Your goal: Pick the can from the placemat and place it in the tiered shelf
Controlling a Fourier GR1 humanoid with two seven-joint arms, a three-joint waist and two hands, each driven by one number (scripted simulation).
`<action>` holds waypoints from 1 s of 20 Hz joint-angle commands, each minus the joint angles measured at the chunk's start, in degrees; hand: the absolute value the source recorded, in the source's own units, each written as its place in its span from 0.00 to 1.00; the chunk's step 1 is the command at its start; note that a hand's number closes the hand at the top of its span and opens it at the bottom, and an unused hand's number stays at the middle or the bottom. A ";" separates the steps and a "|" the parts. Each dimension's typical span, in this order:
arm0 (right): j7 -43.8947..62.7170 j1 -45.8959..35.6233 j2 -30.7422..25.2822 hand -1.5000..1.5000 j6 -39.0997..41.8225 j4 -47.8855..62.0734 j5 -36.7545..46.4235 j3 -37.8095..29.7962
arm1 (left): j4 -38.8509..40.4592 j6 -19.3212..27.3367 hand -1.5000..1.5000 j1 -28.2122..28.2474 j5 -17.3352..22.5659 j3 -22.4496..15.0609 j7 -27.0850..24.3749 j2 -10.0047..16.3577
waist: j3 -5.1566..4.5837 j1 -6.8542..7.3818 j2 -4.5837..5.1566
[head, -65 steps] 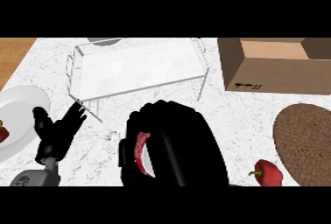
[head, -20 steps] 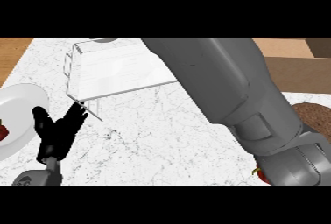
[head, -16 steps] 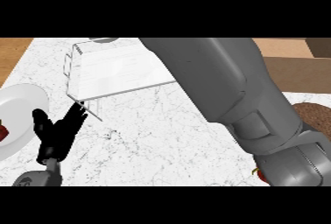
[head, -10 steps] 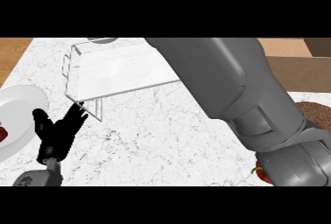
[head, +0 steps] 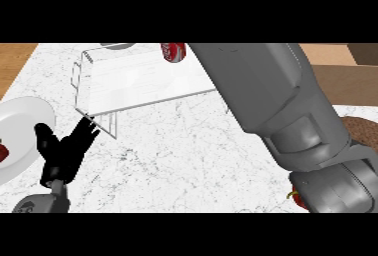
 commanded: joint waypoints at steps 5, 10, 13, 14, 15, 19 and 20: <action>-2.06 0.04 0.45 0.00 -7.45 -2.33 -7.89 -8.45 | 0.58 0.01 0.50 0.93 -0.24 0.23 2.86 0.47 | -0.32 0.11 0.16; -1.04 0.09 -1.61 0.00 -13.68 -4.22 -7.18 -9.68 | 2.38 -1.08 0.50 3.42 -1.00 -0.71 -0.61 -0.91 | -0.36 -0.65 -0.06; -0.87 1.29 -6.22 0.00 -14.63 -3.59 -4.91 -9.25 | -0.12 2.19 0.50 2.43 -2.34 -1.33 1.74 -2.19 | -0.32 -0.91 -0.10; 2.81 -0.20 -7.65 0.00 -14.74 -4.30 -3.64 -8.57 | -1.72 0.70 0.50 0.58 0.29 0.69 5.60 -0.05 | -0.31 -1.27 -0.37; 2.84 1.67 -9.73 0.00 -14.47 -5.67 -4.48 -9.82 | 2.67 -0.07 0.50 2.12 -0.30 1.09 1.30 -0.40 | -0.33 -1.97 -0.32; 3.50 4.34 -14.33 0.00 -15.39 -8.08 -6.38 -13.05 | 2.38 0.72 0.50 0.92 -1.27 -0.12 2.28 -1.51 | -0.29 -2.04 -0.19; 4.18 5.65 -14.06 0.00 -16.38 -8.88 -6.62 -13.34 | 1.25 -0.46 0.50 1.41 -0.27 1.56 2.48 0.49 | -0.29 -1.67 -0.26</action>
